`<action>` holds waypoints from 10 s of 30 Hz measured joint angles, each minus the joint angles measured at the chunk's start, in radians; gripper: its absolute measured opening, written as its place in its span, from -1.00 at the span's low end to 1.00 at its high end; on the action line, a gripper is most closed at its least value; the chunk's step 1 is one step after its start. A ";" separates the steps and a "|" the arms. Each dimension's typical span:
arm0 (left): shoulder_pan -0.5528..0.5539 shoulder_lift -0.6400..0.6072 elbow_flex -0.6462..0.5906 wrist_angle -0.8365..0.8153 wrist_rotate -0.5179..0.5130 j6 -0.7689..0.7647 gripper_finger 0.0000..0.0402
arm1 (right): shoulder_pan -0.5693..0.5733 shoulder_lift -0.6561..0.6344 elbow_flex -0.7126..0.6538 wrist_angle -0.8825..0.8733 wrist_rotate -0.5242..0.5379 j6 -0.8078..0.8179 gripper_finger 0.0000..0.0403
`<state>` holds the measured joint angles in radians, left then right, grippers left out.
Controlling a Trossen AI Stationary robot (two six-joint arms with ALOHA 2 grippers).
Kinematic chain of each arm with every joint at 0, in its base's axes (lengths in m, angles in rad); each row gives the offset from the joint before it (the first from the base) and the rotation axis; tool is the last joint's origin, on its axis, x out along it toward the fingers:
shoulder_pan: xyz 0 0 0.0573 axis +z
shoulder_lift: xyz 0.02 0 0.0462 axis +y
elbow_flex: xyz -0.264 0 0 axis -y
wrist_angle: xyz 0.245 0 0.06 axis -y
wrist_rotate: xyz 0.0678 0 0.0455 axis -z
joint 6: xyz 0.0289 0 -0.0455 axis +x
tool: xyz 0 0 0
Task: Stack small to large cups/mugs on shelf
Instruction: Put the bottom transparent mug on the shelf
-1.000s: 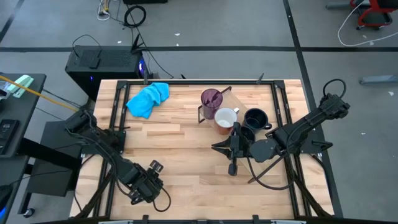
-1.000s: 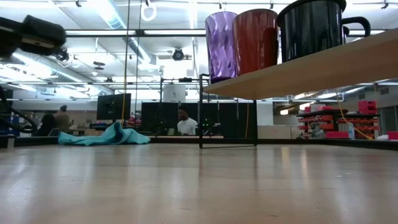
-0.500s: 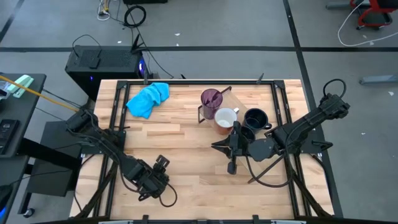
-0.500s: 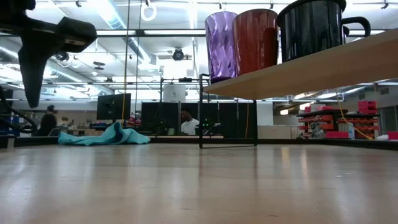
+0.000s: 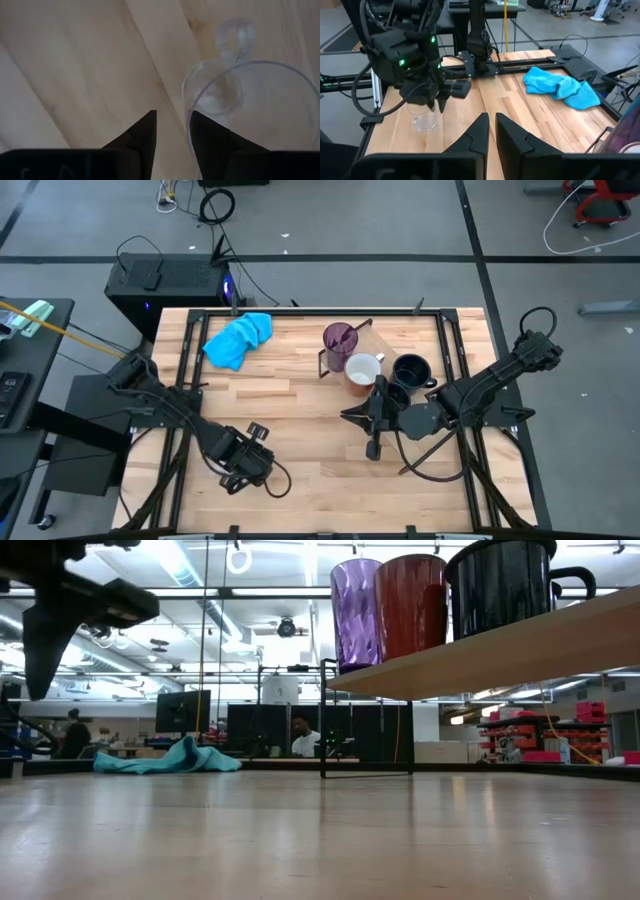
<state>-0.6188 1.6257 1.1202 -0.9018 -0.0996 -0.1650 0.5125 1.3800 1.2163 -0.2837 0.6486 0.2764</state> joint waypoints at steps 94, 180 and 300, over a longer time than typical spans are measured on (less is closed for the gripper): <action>0.187 0.183 0.379 0.234 -0.246 0.257 -0.91 | 0.118 0.378 0.020 0.024 -0.002 0.111 -0.21; 0.083 -0.216 -0.098 0.505 -0.181 0.171 -0.33 | 0.385 -0.200 0.020 -0.595 -0.075 0.348 -0.86; 0.285 -0.012 -0.196 1.488 -0.042 0.502 -0.43 | 0.380 -1.228 -0.688 -0.282 -0.272 -0.138 -0.85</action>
<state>-0.3333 1.6138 0.9241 0.5865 -0.1414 0.3367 0.8925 0.1518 0.5282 -0.5659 0.3766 0.1383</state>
